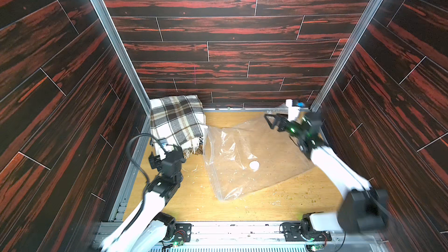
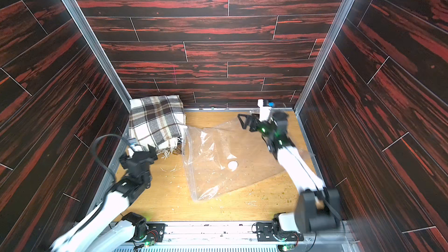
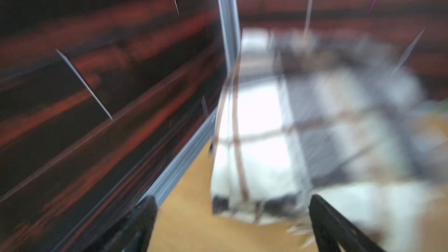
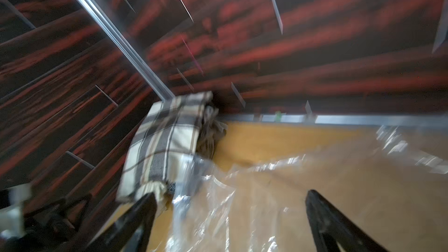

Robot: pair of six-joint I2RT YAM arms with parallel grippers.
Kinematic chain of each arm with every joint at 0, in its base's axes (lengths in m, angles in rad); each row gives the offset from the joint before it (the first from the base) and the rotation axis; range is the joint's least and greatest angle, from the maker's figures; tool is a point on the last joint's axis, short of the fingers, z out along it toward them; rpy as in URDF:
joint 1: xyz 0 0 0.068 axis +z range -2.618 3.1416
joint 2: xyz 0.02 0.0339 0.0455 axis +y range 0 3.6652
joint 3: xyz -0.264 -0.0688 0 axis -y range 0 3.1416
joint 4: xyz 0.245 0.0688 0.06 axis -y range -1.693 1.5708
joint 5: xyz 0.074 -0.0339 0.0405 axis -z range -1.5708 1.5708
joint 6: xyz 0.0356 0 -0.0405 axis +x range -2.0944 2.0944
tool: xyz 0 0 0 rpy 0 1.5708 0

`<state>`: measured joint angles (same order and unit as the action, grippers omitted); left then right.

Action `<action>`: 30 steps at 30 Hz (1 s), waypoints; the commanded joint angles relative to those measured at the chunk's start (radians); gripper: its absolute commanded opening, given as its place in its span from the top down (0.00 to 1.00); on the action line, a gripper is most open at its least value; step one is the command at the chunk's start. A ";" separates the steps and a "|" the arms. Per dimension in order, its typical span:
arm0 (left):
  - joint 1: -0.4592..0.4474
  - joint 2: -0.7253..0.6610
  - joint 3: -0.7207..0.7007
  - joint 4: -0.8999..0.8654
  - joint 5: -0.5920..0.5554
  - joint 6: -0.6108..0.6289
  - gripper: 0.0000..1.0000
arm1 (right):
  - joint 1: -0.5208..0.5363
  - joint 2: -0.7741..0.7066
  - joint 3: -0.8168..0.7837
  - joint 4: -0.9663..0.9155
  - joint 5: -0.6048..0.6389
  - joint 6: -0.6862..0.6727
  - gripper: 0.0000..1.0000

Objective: Take the scarf out of the vacuum bag
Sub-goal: Reset both arms

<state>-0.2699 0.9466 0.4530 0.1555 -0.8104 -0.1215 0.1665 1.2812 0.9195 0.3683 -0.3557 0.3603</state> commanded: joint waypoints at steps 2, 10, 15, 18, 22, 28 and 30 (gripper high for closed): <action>0.102 0.130 -0.048 0.373 0.051 0.046 0.00 | 0.000 -0.183 -0.238 0.155 0.248 -0.214 0.02; 0.207 0.265 -0.121 0.596 0.213 0.006 0.00 | -0.004 -0.297 -0.519 0.078 0.676 -0.343 0.01; 0.228 0.393 -0.143 0.701 0.264 -0.013 0.00 | -0.010 -0.307 -0.693 0.244 0.675 -0.328 0.01; 0.228 0.471 -0.170 0.828 0.283 -0.009 0.00 | -0.023 -0.294 -0.780 0.408 0.636 -0.316 0.02; 0.227 0.540 -0.192 0.925 0.314 -0.001 0.00 | -0.071 -0.195 -0.871 0.679 0.588 -0.296 0.02; 0.232 0.606 -0.206 1.022 0.351 0.010 0.00 | -0.117 0.112 -0.901 1.166 0.524 -0.395 0.02; 0.233 0.576 -0.176 0.922 0.372 0.016 0.00 | -0.167 0.205 -0.908 1.264 0.487 -0.365 0.02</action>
<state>-0.0437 1.5612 0.2440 1.0969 -0.4751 -0.1226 0.0410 1.4006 0.0208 1.3312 0.1833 0.0097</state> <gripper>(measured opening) 0.999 0.984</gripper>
